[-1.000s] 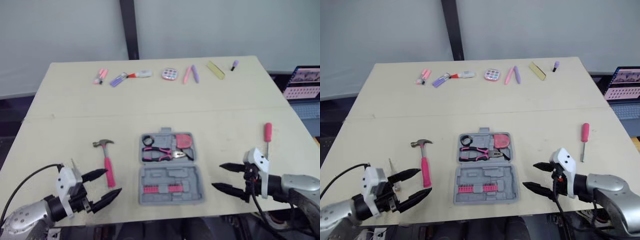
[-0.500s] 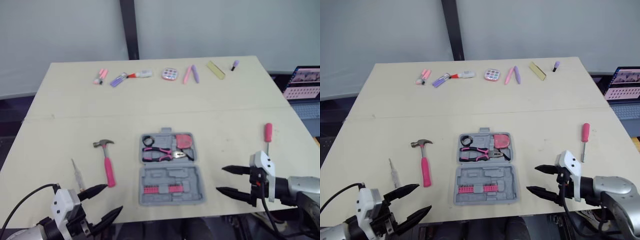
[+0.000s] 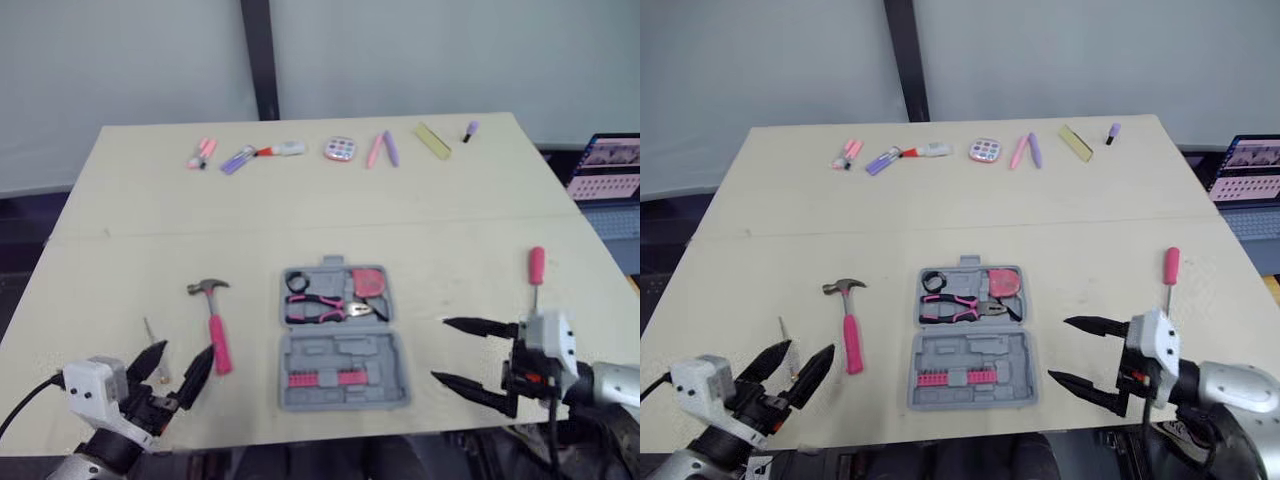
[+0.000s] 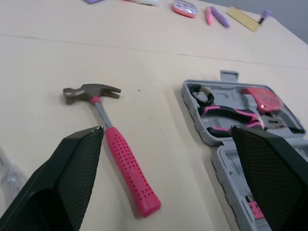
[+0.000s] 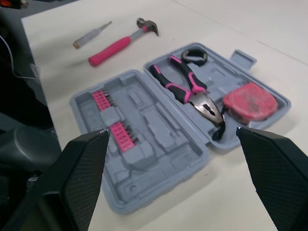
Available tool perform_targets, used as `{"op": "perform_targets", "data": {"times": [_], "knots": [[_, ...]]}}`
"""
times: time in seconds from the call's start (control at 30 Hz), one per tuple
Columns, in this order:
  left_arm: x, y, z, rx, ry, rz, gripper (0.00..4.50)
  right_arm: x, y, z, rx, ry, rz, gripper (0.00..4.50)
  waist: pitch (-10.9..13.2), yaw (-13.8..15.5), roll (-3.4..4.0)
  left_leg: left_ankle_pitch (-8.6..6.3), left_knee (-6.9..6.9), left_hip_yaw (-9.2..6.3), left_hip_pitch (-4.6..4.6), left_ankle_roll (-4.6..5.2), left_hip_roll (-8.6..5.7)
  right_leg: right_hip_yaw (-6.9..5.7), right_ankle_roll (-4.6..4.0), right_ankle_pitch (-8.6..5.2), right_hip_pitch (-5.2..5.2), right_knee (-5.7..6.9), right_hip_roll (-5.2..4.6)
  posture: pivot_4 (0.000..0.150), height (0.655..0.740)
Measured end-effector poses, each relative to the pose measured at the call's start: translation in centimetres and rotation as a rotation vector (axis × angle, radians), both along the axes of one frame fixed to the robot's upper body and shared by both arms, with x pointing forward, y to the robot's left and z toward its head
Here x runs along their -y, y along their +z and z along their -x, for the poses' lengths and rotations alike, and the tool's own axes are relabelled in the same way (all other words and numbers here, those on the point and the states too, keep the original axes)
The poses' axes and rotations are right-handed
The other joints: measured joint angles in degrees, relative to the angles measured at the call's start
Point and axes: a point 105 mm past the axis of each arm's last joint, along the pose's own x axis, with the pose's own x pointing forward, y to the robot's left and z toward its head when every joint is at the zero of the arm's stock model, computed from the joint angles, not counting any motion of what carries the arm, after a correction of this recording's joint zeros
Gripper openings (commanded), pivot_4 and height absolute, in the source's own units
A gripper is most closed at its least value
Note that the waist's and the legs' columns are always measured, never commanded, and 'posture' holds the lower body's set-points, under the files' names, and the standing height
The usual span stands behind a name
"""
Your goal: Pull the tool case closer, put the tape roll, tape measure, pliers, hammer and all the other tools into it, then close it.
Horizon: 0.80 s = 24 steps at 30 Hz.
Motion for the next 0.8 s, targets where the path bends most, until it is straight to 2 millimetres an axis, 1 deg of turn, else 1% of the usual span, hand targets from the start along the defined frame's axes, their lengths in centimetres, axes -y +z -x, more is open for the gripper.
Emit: {"op": "perform_targets", "data": {"times": [0.1,0.3,0.37,0.47,0.5,0.6,0.67,0.73,0.8], "knots": [[0.1,-0.3,0.4,-0.031,0.039,0.008,4.50,-0.2,0.1,0.4,-0.006,0.031,-0.024,4.47,0.00,-0.03,0.03,-0.01,0.04,0.00,0.02,0.00,-0.01,0.00,-0.01,0.00,0.04,-0.04,0.00,0.150,0.7400],[-0.3,-0.1,0.2,-0.024,0.066,0.016,4.50,-0.1,0.6,0.1,-0.007,0.074,-0.013,4.47,0.01,-0.03,0.06,-0.06,0.04,0.00,0.00,0.06,-0.01,0.00,-0.10,-0.01,0.09,-0.17,0.00,0.150,0.7400],[-1.4,0.6,-0.4,0.008,0.117,0.005,4.50,0.1,0.7,0.0,-0.035,0.084,-0.010,4.47,0.01,0.09,0.07,-0.06,0.07,-0.02,0.03,0.06,-0.01,-0.03,-0.13,0.01,0.15,-0.18,0.00,0.150,0.7400],[-4.4,1.5,-1.8,0.010,0.268,-0.069,4.50,0.2,0.8,-0.2,-0.057,0.086,-0.016,4.47,0.01,0.09,0.09,-0.06,0.09,-0.13,0.13,0.06,-0.01,-0.11,-0.12,0.01,0.36,-0.21,0.00,0.150,0.7400],[-5.0,1.6,-2.1,0.002,0.302,-0.076,4.50,0.2,0.8,-0.3,-0.057,0.086,-0.016,4.47,0.00,0.05,0.10,-0.08,0.09,-0.13,0.14,0.10,-0.02,-0.11,-0.11,0.01,0.42,-0.26,0.00,0.150,0.7400],[-7.1,1.1,-3.3,-0.060,0.416,-0.069,4.50,0.1,0.9,-0.4,-0.059,0.092,-0.014,4.47,-0.02,0.00,0.14,-0.09,0.13,-0.14,0.18,0.12,-0.05,-0.10,-0.06,0.04,0.46,-0.26,0.00,0.150,0.7400],[-8.2,0.3,-4.0,-0.125,0.468,-0.062,4.50,0.1,1.0,-0.5,-0.060,0.092,-0.012,4.47,-0.02,0.00,0.14,-0.09,0.13,-0.15,0.19,0.12,-0.05,-0.10,-0.04,0.05,0.46,-0.25,0.00,0.150,0.7400],[-8.9,-0.5,-4.5,-0.179,0.503,-0.046,4.50,0.1,1.1,-0.6,-0.057,0.094,-0.012,4.47,-0.03,0.01,0.14,-0.09,0.14,-0.15,0.17,0.11,-0.05,-0.10,-0.03,0.06,0.45,-0.24,0.00,0.150,0.7400],[-8.9,-1.3,-4.8,-0.230,0.508,-0.034,4.50,0.1,1.1,-0.7,-0.053,0.095,-0.006,4.47,-0.03,-0.02,0.12,-0.09,0.14,-0.14,0.17,0.11,-0.05,-0.10,-0.02,0.06,0.45,-0.25,0.00,0.150,0.7400]]}}
